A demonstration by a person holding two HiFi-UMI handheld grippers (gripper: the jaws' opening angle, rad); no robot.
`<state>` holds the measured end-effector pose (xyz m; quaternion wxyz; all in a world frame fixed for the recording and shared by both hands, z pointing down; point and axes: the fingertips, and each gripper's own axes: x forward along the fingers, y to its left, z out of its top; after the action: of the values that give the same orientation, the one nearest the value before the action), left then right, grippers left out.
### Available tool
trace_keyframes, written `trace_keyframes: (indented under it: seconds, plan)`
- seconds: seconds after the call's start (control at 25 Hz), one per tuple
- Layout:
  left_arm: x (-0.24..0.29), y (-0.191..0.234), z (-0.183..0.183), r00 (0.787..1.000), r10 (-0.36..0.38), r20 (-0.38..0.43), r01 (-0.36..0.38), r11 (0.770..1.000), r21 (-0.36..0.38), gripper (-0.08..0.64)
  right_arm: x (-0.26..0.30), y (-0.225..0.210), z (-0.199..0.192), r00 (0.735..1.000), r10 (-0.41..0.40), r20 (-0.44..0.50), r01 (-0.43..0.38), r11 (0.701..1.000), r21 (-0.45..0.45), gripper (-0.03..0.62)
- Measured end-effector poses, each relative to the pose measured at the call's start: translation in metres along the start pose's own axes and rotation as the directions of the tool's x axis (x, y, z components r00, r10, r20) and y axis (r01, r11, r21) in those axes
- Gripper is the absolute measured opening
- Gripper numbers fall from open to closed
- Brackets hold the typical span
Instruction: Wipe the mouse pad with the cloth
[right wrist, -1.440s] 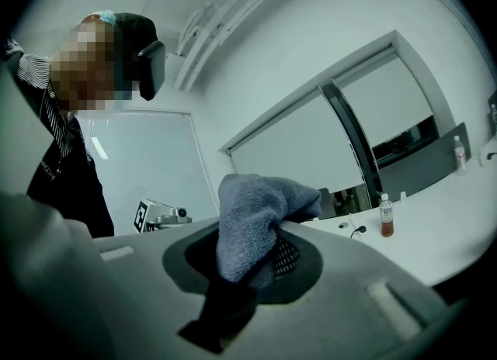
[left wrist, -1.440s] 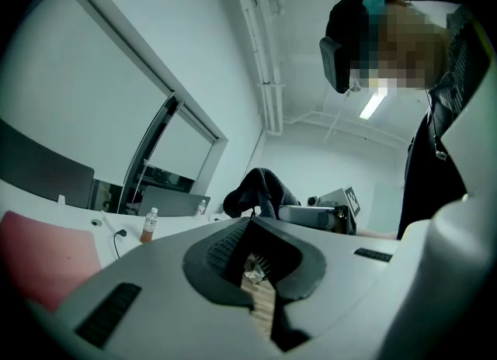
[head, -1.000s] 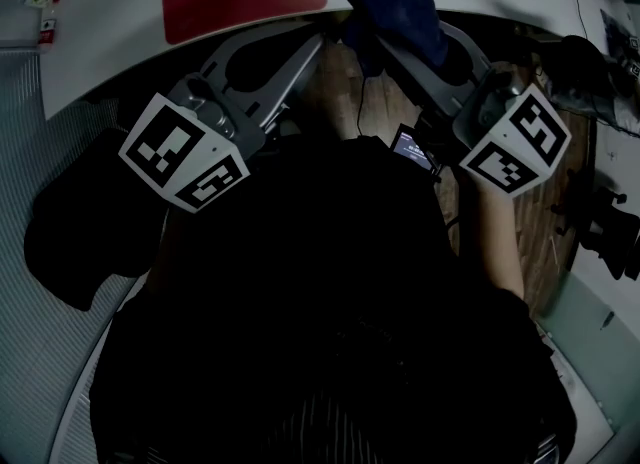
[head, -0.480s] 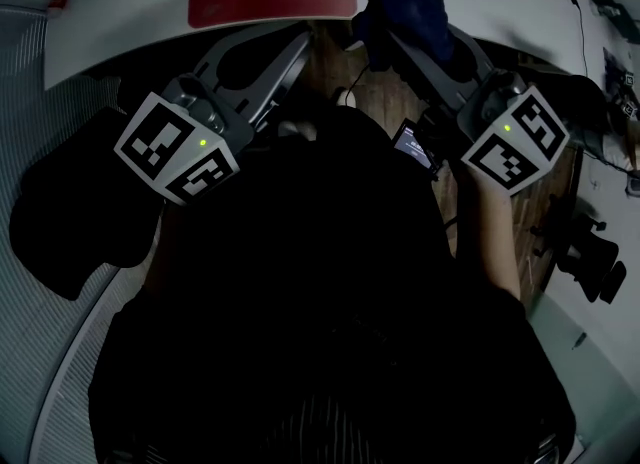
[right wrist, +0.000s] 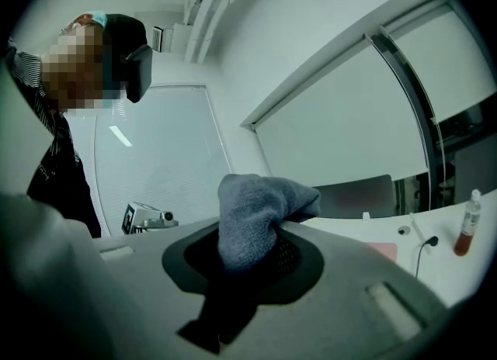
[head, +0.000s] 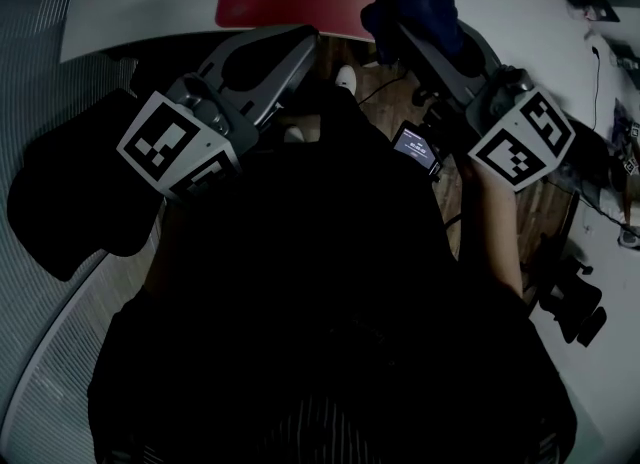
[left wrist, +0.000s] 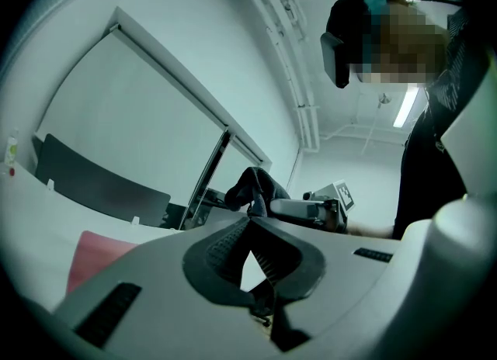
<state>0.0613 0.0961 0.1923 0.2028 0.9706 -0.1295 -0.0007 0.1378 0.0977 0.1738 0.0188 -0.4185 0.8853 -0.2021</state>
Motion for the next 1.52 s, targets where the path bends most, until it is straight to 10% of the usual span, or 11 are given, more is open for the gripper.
trace_keyframes:
  seconds: [0.68, 1.52]
  plan:
    - [0.004, 0.002, 0.011, 0.994, 0.102, 0.034, -0.104, 0.994, 0.033, 0.006, 0.009, -0.015, 0.006, 0.994, 0.111, -0.022, -0.111, 0.994, -0.017, 0.086]
    - [-0.006, -0.003, -0.021, 0.968, 0.224, -0.111, -0.228, 0.973, -0.025, 0.006, -0.003, -0.037, -0.032, 0.99, 0.134, -0.05, -0.128, 0.985, 0.113, 0.086]
